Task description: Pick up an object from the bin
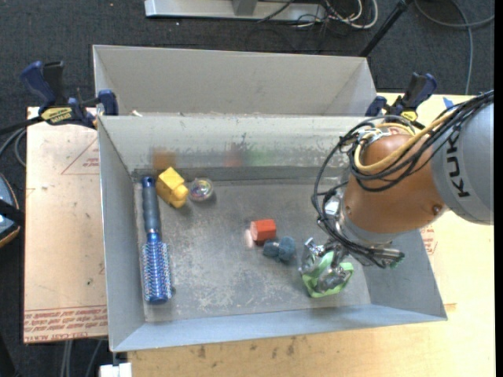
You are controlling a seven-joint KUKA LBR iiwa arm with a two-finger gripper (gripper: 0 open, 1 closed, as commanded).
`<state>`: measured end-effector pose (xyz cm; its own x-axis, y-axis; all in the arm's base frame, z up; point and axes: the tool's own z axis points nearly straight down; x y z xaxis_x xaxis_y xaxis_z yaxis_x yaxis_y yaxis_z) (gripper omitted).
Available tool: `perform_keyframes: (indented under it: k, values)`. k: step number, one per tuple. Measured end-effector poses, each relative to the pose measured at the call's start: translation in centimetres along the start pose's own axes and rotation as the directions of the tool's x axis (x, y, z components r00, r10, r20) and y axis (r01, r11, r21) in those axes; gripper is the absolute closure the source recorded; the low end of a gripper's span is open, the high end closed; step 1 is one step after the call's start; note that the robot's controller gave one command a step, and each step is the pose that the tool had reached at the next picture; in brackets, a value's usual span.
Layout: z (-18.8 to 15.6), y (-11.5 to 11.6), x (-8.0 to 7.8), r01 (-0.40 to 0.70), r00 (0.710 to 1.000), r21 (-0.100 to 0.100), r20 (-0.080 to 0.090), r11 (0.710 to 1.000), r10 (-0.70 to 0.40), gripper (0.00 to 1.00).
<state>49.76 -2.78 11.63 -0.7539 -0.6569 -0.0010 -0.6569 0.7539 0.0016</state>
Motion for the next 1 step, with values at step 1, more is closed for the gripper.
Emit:
perform_keyframes:
  k: [1]
  values:
    - [-8.53,-0.17,-2.12,-0.015,1.0,0.007,0.008,1.0,0.015,1.0]
